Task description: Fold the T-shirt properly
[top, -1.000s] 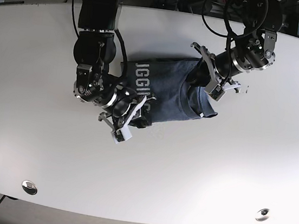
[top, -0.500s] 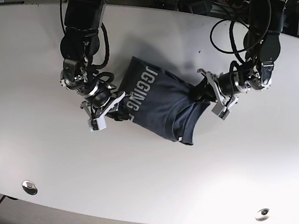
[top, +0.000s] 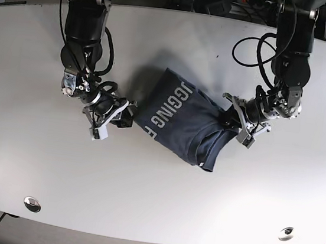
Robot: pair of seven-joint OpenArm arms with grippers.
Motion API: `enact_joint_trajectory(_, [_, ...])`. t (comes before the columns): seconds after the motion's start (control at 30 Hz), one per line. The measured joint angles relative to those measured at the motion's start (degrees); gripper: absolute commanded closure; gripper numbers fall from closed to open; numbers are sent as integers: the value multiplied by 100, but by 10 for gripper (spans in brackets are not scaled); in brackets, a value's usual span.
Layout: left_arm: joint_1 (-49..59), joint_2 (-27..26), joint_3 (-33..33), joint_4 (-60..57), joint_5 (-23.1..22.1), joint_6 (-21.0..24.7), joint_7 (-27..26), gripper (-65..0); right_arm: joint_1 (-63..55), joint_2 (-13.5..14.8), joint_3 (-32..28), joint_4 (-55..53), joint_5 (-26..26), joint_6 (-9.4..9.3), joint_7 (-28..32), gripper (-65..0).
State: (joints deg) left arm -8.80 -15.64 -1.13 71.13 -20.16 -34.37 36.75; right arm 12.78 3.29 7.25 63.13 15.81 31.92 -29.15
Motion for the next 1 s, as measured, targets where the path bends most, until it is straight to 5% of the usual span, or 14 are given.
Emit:
enact_joint_trajectory(0.43, [-1593,111,7,-1814,225,118,-166,-68,-1257,-282,-173,1735,-39,-63,-450,-79])
enact_joint_trajectory(0.47, [-1561,90,7,-1703,240,140,-146,-68,-1110,-282,-173,1711,-48,-326,-452,-79])
enact_joint_trajectory(0.53, [-1530,74,7,-1663,243,138,-118,-68,-599,-256,-173,1276,-44,-479,-435,-79])
enact_joint_trajectory(0.6, [-1449,81,4,-1526,238,98,-26,-65,-81,-247,-208,743,-42,-496,-391,-79])
enact_joint_trajectory(0.7, [-1080,-28,-321,-656,232,-575,439,-67,492,-291,-238,-48,-44,-494,-385,-78])
enact_joint_trajectory(0.93, [-748,-66,-472,-704,278,-557,544,-68,492,-269,-752,-267,-39,-514,-103,-75])
enact_joint_trajectory(1.0, [-815,-61,-444,-981,238,-557,142,-68,273,-328,-1040,-131,-28,-507,-107,-75])
